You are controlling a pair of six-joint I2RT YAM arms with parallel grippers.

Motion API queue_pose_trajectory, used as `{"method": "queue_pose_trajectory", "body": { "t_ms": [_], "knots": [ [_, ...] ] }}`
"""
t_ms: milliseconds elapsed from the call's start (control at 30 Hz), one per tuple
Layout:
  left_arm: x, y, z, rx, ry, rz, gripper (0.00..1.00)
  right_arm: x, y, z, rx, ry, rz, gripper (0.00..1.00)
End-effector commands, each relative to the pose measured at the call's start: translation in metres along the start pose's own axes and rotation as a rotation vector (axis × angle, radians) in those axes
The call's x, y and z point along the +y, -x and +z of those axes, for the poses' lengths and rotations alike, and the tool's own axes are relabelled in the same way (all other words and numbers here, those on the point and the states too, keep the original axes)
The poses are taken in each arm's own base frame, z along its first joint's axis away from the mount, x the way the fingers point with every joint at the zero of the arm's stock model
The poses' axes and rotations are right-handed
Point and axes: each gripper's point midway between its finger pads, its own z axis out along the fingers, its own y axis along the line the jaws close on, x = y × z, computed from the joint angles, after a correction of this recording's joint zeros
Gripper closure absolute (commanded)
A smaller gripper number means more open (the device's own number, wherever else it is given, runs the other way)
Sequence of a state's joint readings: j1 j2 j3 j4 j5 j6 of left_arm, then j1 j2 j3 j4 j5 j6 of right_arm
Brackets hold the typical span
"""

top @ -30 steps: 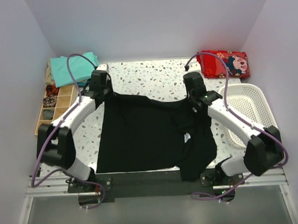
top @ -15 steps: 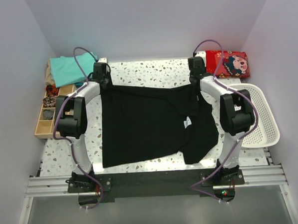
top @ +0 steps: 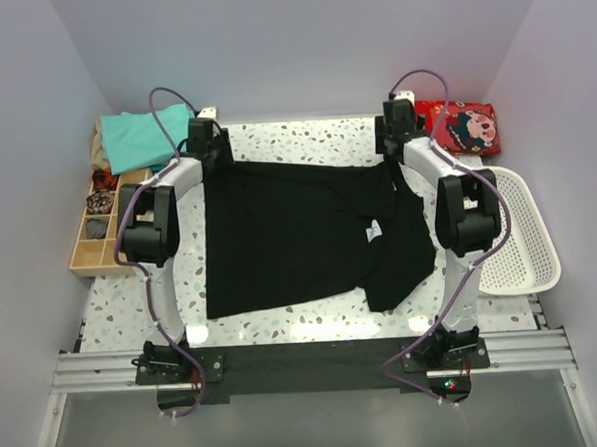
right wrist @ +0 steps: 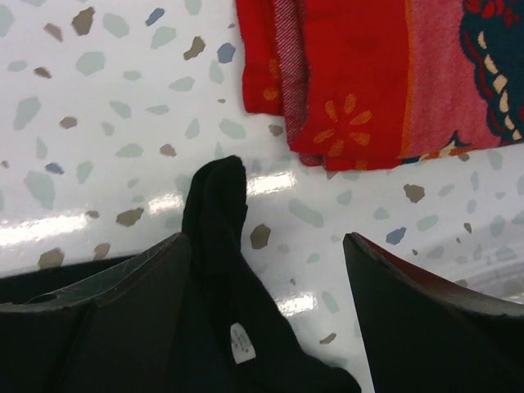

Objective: Fold and stack the t-shirts
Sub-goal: Flatten out the tshirt

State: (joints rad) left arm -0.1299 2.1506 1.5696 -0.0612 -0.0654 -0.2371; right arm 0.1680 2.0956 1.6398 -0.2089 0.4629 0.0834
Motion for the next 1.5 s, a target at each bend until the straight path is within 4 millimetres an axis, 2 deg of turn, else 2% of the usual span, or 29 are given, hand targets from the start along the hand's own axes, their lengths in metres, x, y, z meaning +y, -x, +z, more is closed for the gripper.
{"method": "queue_pose_trajectory", "body": {
  "t_ms": [0, 33, 67, 133, 167, 200, 267, 300, 367, 400, 500, 800, 867, 967, 1033, 1167, 1200, 1267, 1400, 1467],
  "knots": [
    [-0.011, 0.041, -0.026, -0.134, -0.066, -0.048, 0.43, 0.010, 0.012, -0.049, 0.046, 0.165, 0.076, 0.22],
    [-0.012, 0.033, -0.030, -0.120, -0.078, -0.058, 0.42, 0.011, 0.003, -0.054, 0.075, 0.183, 0.084, 0.23],
    [-0.017, 0.042, -0.040, -0.150, -0.092, -0.063, 0.42, 0.015, -0.007, -0.063, 0.101, 0.220, 0.112, 0.23],
    [-0.020, 0.034, -0.047, -0.141, -0.098, -0.074, 0.41, 0.019, -0.019, -0.071, 0.129, 0.254, 0.128, 0.25],
    [-0.023, 0.038, -0.055, -0.153, -0.106, -0.075, 0.41, 0.020, -0.029, -0.076, 0.150, 0.272, 0.128, 0.26],
    [-0.023, 0.028, -0.056, -0.134, -0.105, -0.080, 0.41, 0.022, -0.035, -0.077, 0.163, 0.284, 0.130, 0.27],
    [-0.032, 0.025, -0.066, -0.135, -0.150, -0.093, 0.41, 0.023, -0.045, -0.080, 0.202, 0.295, 0.134, 0.30],
    [-0.032, 0.010, -0.067, -0.109, -0.156, -0.102, 0.42, 0.025, -0.051, -0.079, 0.220, 0.301, 0.134, 0.31],
    [-0.038, 0.005, -0.073, -0.110, -0.195, -0.123, 0.42, 0.027, -0.060, -0.079, 0.248, 0.308, 0.135, 0.33],
    [-0.039, -0.008, -0.073, -0.086, -0.205, -0.129, 0.42, 0.028, -0.063, -0.077, 0.257, 0.304, 0.140, 0.34],
    [-0.048, -0.020, -0.075, -0.064, -0.247, -0.143, 0.43, 0.029, -0.074, -0.073, 0.290, 0.310, 0.156, 0.38],
    [-0.057, -0.031, -0.073, -0.024, -0.275, -0.132, 0.45, 0.029, -0.104, -0.056, 0.360, 0.322, 0.194, 0.48],
    [-0.058, -0.035, -0.071, -0.015, -0.277, -0.130, 0.46, 0.027, -0.106, -0.056, 0.362, 0.321, 0.196, 0.47],
    [-0.060, -0.044, -0.066, 0.002, -0.291, -0.139, 0.50, 0.021, -0.095, -0.059, 0.320, 0.317, 0.207, 0.43],
    [-0.063, -0.059, -0.061, 0.038, -0.305, -0.161, 0.52, 0.016, -0.091, -0.062, 0.311, 0.298, 0.204, 0.42],
    [-0.066, -0.086, -0.057, 0.079, -0.334, -0.222, 0.55, 0.004, -0.069, -0.075, 0.243, 0.273, 0.206, 0.40],
    [-0.065, -0.097, -0.057, 0.097, -0.333, -0.232, 0.56, 0.000, -0.061, -0.080, 0.223, 0.266, 0.208, 0.39],
    [-0.065, -0.106, -0.055, 0.113, -0.337, -0.251, 0.56, -0.004, -0.057, -0.084, 0.212, 0.255, 0.202, 0.38],
    [-0.053, -0.127, -0.051, 0.161, -0.276, -0.244, 0.58, -0.020, -0.055, -0.087, 0.211, 0.183, 0.195, 0.36],
    [-0.039, -0.141, -0.051, 0.206, -0.207, -0.220, 0.59, -0.026, -0.067, -0.084, 0.250, 0.136, 0.187, 0.36]
  ]
}}
